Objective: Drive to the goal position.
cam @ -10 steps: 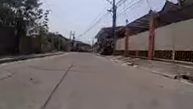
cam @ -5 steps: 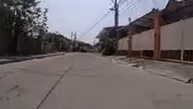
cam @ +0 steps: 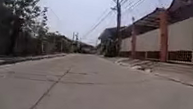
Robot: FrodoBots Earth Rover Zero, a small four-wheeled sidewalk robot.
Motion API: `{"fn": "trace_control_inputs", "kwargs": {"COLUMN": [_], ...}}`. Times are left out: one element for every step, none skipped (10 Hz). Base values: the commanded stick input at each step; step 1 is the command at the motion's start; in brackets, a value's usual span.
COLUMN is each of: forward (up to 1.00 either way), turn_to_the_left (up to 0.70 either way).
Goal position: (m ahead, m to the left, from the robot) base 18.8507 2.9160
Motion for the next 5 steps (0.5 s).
{"fn": "trace_control_inputs", "kwargs": {"forward": [1.00, 1.00, 1.00, 1.00, 1.00], "turn_to_the_left": [0.00, 0.00, 0.00, 0.00, 0.00]}}
